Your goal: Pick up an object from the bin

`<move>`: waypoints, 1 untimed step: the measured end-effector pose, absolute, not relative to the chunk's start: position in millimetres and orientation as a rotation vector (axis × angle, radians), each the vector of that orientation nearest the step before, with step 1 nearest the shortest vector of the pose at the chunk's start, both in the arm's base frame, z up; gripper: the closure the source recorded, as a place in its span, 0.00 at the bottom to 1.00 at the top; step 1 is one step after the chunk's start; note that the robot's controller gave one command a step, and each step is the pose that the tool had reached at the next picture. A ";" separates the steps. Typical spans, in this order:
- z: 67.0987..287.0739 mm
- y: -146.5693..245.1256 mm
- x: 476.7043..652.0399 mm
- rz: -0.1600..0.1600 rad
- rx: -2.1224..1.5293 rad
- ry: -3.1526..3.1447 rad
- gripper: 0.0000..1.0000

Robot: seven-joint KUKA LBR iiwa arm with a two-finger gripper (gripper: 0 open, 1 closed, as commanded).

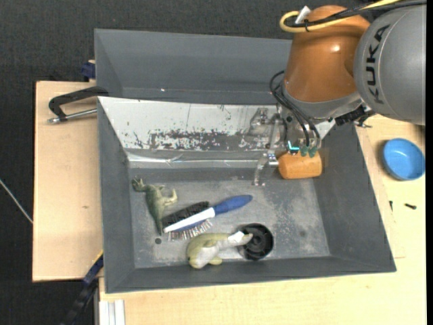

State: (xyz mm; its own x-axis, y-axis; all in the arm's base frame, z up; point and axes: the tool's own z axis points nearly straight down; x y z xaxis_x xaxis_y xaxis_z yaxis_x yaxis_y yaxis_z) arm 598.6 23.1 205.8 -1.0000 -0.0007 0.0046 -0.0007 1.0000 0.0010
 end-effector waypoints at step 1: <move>71.5 76.2 552.3 -0.001 0.167 -3.144 0.00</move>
Offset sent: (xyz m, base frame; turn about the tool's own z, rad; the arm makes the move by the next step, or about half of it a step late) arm -0.0484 0.0518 -0.1358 -0.1046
